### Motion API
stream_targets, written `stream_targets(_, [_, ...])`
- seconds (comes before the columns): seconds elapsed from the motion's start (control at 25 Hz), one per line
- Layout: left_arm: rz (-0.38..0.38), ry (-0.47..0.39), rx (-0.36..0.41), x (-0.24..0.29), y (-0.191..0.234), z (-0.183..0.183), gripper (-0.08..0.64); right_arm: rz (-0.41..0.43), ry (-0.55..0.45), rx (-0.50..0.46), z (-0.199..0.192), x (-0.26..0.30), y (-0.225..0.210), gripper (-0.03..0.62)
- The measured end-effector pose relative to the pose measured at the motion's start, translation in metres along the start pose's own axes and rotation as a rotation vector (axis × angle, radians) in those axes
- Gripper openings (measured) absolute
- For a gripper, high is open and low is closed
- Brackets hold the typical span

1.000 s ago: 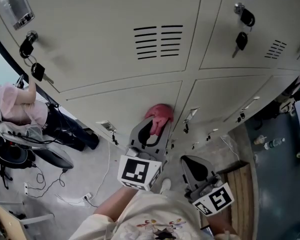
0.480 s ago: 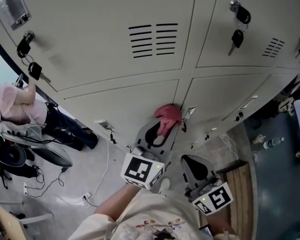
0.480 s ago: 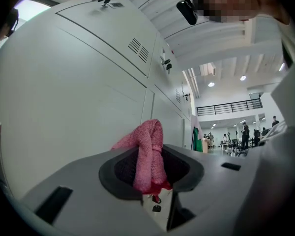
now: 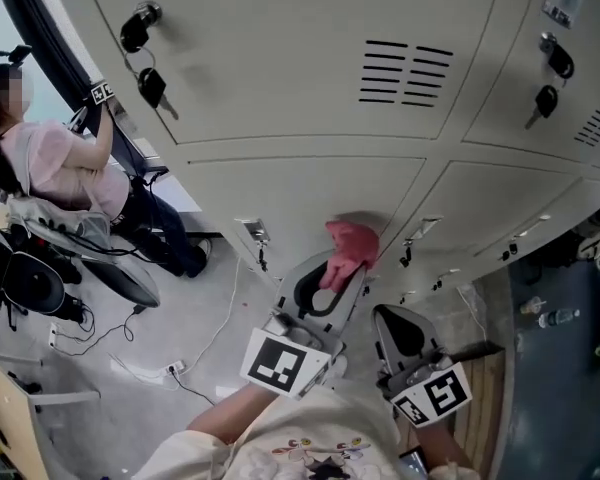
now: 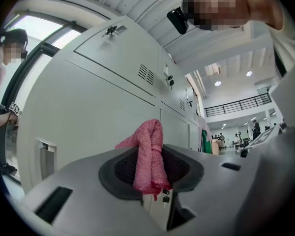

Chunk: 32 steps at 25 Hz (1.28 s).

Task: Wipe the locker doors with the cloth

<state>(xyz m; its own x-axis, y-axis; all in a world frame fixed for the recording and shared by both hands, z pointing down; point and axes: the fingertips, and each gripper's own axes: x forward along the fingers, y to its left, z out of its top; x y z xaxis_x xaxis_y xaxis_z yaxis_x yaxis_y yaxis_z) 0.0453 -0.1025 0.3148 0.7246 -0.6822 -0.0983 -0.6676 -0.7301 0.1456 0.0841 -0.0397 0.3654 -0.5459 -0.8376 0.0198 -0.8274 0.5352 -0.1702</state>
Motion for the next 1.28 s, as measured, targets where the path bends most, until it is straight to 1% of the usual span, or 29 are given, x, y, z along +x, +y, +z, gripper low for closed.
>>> stream_targets(0.2, [0.099,-0.028,0.042,-0.032,0.026,0.01,0.112,0.067,0.001,-0.011,0.0,0.023,0.014,0.006])
stream_targets(0.36, [0.174,-0.045,0.054,-0.056,0.047,0.012,0.112,0.127,-0.001,-0.009,-0.001,0.039,0.027,0.006])
stream_targets(0.44, [0.209,-0.036,0.048,-0.065,0.057,0.009,0.112,0.156,0.002,-0.005,-0.001,0.046,0.035,0.006])
stream_targets(0.64, [0.291,0.021,0.032,-0.087,0.077,-0.007,0.111,0.223,-0.002,0.0,0.001,0.055,0.053,0.006])
stream_targets(0.84, [0.348,0.041,0.046,-0.102,0.099,-0.017,0.111,0.249,0.011,0.002,-0.002,0.058,0.061,0.006])
stream_targets(1.0, [0.414,0.071,0.024,-0.11,0.119,-0.025,0.111,0.251,0.017,0.002,-0.004,0.059,0.063,0.006])
stream_targets(1.28, [0.445,0.071,0.005,-0.106,0.146,-0.037,0.11,0.221,0.029,0.009,-0.007,0.055,0.055,0.006])
